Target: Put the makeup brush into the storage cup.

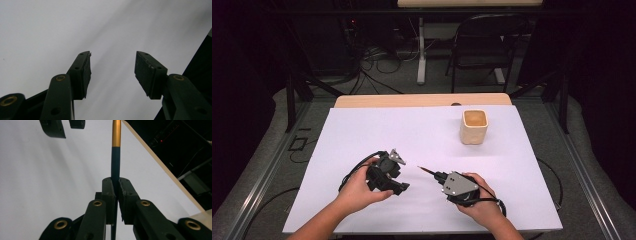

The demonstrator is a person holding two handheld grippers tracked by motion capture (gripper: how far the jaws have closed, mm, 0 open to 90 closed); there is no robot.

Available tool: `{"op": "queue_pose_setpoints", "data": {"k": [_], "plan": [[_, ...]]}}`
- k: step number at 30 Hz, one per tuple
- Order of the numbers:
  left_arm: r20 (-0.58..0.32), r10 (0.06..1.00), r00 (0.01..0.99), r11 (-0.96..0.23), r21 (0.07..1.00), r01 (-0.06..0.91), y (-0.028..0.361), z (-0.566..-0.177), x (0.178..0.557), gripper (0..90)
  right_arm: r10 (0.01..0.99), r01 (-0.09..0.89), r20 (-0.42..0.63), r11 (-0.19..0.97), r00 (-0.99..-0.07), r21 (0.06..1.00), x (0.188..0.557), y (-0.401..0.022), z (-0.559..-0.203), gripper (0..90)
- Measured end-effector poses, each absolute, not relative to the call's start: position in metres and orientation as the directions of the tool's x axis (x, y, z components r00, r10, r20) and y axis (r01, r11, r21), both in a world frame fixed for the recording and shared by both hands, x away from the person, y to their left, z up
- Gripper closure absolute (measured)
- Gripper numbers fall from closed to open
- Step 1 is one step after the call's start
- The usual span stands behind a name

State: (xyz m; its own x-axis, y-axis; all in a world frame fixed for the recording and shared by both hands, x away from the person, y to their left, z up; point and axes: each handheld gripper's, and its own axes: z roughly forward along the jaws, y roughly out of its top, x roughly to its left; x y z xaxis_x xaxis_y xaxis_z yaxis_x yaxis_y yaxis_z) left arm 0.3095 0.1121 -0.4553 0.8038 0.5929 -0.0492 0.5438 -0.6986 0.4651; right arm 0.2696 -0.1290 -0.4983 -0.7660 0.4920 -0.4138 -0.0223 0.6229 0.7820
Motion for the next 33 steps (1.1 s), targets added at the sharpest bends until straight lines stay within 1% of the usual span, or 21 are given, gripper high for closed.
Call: {"op": "queue_pose_setpoints", "data": {"k": [9, 21, 27, 33], "plan": [[-0.050, 0.597, 0.801, -0.691, 0.476, 0.544, 0.110, -0.459, 0.308, 47.0, 0.555, 0.081, -0.242, 0.494, -0.796, 0.866, 0.276, -0.134, -0.496, 83.8], [-0.050, 0.595, 0.802, -0.687, 0.486, 0.540, 0.108, -0.461, 0.307, 47.0, 0.584, 0.195, -0.039, 0.332, -0.811, 0.923, 0.282, -0.140, -0.498, 83.8], [-0.052, 0.592, 0.804, -0.691, 0.482, 0.539, 0.105, -0.464, 0.306, 46.7, 0.591, 0.235, 0.034, 0.266, -0.806, 0.935, 0.285, -0.145, -0.499, 83.8], [-0.057, 0.599, 0.799, -0.680, 0.490, 0.545, 0.103, -0.466, 0.305, 46.8, 0.600, 0.253, 0.065, 0.234, -0.797, 0.939, 0.287, -0.146, -0.501, 83.8]]}}
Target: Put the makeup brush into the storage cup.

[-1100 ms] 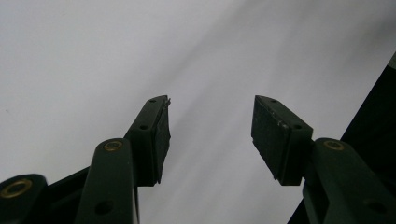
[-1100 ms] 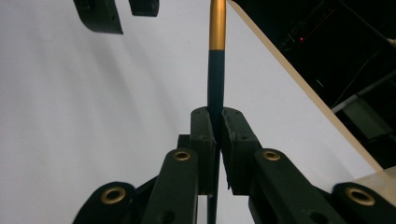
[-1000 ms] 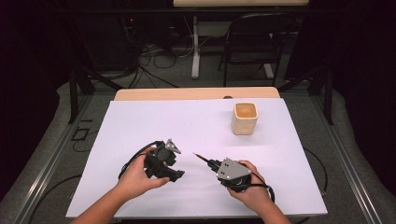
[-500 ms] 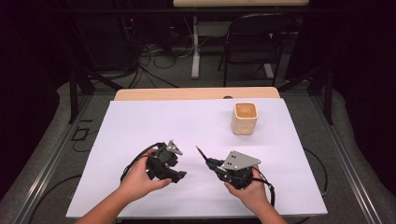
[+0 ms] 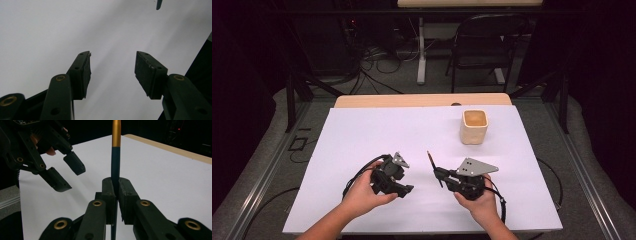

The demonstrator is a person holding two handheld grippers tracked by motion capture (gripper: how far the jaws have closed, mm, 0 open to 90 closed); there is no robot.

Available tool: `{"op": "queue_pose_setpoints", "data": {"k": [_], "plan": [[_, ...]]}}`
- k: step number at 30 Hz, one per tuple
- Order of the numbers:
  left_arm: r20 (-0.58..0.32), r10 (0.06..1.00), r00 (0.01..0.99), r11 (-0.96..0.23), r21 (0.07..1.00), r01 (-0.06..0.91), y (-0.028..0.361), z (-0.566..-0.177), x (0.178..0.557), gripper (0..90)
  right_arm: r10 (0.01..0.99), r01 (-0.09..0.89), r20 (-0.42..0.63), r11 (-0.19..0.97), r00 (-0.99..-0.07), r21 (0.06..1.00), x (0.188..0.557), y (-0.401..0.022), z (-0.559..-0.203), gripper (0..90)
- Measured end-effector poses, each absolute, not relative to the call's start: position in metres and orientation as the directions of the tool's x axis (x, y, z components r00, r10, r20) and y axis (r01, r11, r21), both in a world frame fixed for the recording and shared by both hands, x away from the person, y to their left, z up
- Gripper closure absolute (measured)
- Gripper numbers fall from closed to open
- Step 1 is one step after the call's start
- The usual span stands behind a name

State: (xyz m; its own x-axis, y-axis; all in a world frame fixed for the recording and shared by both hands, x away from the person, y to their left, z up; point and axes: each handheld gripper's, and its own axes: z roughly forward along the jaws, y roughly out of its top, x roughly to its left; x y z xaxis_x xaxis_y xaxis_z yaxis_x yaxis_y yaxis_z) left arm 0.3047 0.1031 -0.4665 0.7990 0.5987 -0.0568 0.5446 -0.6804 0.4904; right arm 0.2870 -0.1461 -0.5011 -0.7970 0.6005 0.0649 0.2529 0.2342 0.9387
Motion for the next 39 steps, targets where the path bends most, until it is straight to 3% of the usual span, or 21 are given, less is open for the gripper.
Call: {"op": "queue_pose_setpoints", "data": {"k": [14, 39], "plan": [[-0.087, 0.618, 0.781, -0.640, 0.522, 0.564, 0.102, -0.471, 0.304, 47.8, 0.615, 0.309, 0.157, 0.148, -0.773, 0.940, 0.290, -0.150, -0.505, 83.8], [-0.153, 0.636, 0.756, -0.564, 0.577, 0.591, 0.088, -0.480, 0.301, 54.5, 0.629, 0.315, 0.195, 0.085, -0.752, 0.945, 0.289, -0.147, -0.509, 83.8]]}}
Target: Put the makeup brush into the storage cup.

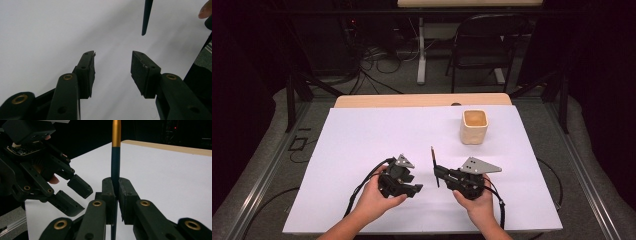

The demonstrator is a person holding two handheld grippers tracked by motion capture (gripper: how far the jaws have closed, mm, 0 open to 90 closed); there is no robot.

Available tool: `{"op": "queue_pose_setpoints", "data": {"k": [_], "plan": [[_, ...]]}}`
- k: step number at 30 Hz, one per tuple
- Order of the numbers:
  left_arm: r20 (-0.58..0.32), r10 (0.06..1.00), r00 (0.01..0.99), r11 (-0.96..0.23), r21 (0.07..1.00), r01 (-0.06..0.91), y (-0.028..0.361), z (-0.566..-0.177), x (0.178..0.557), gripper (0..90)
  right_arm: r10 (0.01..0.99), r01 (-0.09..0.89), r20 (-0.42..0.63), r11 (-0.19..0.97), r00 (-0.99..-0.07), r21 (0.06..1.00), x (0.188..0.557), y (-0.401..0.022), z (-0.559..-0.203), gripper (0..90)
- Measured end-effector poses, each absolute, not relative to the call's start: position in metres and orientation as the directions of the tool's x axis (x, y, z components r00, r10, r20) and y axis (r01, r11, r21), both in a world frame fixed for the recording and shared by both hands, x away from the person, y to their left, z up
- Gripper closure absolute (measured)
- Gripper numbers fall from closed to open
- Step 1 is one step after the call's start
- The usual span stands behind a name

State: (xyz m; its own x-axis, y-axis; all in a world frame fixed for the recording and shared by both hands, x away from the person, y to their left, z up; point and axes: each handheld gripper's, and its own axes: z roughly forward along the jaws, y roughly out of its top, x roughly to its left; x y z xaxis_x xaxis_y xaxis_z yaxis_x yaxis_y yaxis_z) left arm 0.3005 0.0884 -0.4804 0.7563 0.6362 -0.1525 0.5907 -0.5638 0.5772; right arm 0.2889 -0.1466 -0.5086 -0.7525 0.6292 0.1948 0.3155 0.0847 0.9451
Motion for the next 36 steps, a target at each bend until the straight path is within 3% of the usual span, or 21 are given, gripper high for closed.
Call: {"op": "queue_pose_setpoints", "data": {"k": [36], "plan": [[-0.227, 0.645, 0.730, -0.480, 0.623, 0.618, 0.074, -0.483, 0.300, 59.0, 0.637, 0.337, 0.239, 0.036, -0.733, 0.941, 0.288, -0.141, -0.512, 83.8]]}}
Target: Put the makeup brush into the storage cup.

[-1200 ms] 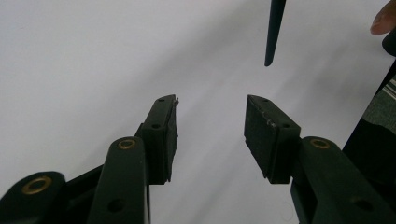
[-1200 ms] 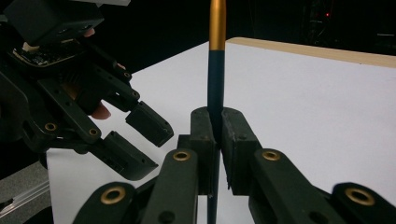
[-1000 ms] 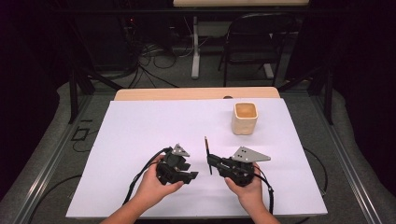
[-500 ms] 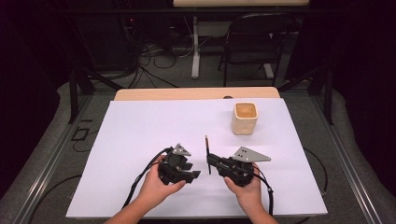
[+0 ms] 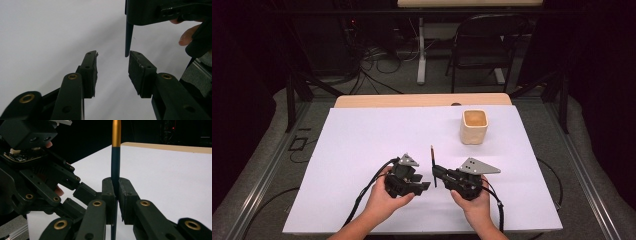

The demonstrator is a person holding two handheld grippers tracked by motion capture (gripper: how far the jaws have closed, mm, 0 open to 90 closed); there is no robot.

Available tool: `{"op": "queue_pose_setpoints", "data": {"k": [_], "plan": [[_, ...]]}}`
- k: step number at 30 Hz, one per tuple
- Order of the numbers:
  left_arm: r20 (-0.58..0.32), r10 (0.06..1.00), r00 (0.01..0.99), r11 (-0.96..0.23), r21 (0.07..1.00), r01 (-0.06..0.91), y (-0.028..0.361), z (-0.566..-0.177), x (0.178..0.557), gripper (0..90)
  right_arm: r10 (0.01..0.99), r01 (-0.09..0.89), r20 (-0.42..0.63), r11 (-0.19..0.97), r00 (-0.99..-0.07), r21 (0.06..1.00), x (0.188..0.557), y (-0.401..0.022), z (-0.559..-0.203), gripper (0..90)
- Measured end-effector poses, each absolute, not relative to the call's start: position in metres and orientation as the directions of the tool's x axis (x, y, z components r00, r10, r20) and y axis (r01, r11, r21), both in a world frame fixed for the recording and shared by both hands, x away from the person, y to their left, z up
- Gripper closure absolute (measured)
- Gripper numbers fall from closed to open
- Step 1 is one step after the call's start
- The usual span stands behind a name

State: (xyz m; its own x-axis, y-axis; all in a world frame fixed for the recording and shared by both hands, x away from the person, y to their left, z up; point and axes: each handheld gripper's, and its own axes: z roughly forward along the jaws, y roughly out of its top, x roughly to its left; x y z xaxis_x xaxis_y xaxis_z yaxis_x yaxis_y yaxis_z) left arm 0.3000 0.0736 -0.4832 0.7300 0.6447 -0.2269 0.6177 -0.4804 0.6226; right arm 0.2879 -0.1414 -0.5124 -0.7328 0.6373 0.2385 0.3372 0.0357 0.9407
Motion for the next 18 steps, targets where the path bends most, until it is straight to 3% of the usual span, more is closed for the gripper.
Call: {"op": "queue_pose_setpoints", "data": {"k": [18], "plan": [[-0.264, 0.636, 0.725, -0.459, 0.626, 0.630, 0.0645, -0.4848, 0.3007, 66.6, 0.615, 0.334, 0.248, 0.026, -0.749, 0.942, 0.2861, -0.1358, -0.5127, 83.8]]}}
